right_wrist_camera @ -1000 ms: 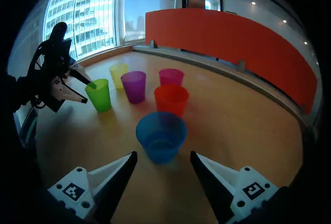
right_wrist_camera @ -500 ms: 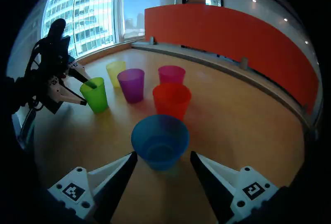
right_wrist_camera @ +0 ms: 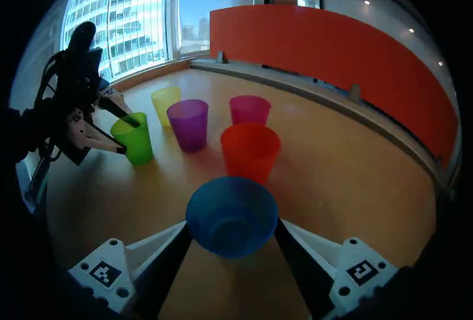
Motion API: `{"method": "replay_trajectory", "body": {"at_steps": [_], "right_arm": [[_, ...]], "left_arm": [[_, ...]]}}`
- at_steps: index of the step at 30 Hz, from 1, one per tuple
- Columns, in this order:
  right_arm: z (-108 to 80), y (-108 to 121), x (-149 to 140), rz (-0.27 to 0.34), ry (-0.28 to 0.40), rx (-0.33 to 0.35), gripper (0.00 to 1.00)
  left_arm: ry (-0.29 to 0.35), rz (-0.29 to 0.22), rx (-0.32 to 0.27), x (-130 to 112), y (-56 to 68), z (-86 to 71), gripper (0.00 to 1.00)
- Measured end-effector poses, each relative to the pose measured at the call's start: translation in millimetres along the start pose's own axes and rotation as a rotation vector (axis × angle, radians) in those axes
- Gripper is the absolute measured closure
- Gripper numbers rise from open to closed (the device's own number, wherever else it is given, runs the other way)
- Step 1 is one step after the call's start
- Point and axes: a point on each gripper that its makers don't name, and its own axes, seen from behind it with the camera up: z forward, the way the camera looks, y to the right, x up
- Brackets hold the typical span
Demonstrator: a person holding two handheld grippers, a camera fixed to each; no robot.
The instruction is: Pour water
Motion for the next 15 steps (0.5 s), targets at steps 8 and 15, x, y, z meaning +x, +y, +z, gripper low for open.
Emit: {"method": "replay_trajectory", "body": {"at_steps": [8, 15], "right_arm": [[1.2, 0.3, 1.6, -0.001, -0.001, 0.002, 0.01], [1.8, 0.0, 1.3, -0.001, -0.003, 0.005, 0.01]], "left_arm": [[-0.002, 0.017, 0.015, 0.4, -2.3, 3.7, 0.13], [-0.001, 0.02, 0.015, 2.0, -1.1, 3.6, 0.14]]}}
